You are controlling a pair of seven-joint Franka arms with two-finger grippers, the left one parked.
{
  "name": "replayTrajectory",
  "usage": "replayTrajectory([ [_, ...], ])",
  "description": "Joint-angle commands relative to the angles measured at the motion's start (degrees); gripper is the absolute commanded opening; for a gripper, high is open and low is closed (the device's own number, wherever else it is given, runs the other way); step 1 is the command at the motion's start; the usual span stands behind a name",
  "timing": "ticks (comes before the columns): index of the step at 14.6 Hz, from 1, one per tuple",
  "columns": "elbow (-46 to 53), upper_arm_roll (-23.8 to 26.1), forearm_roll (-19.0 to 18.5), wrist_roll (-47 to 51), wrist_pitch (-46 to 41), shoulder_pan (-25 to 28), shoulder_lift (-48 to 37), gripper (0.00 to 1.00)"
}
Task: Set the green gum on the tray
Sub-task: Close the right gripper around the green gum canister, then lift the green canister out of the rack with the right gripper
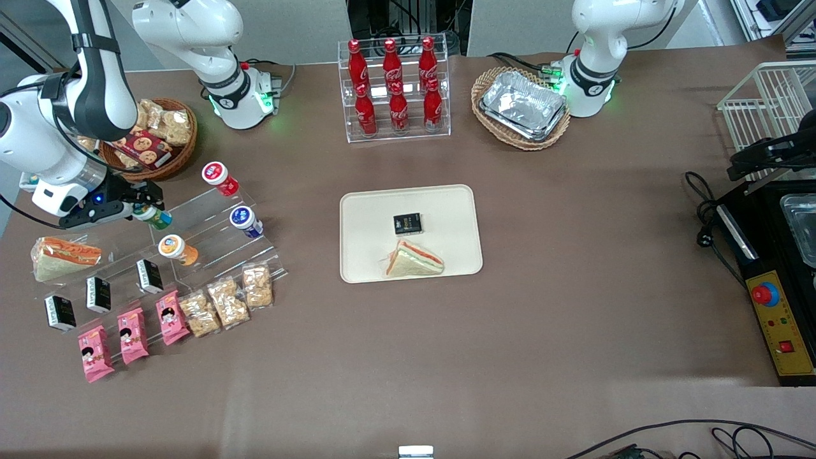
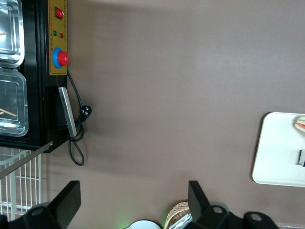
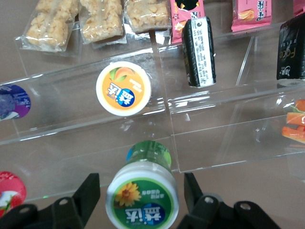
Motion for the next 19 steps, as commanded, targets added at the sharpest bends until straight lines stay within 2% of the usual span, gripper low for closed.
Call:
replayTrajectory([
  [1,-0.3,0.0,-1.7,-1.7,1.2,-0.5,0.0,0.38],
  [2,-0.1,0.0,-1.8,-2.0,1.0,-0.5,0.0,0.27],
  [4,0.2,-0.1,-1.8,-2.4,0.4,-0.5,-0.3,0.17],
  [7,3.3,0.1,-1.7,-1.9,-2.7,-0.4,-0.4,0.17],
  [13,17.8,2.0,-1.0,2.6,-20.9,1.8,0.4,0.17],
  [17,24.8,8.0,-0.5,14.0,-29.0,3.6,0.9,0.17],
  [19,26.8,11.9,2.7,20.3,-31.1,3.6,1.3,0.17],
])
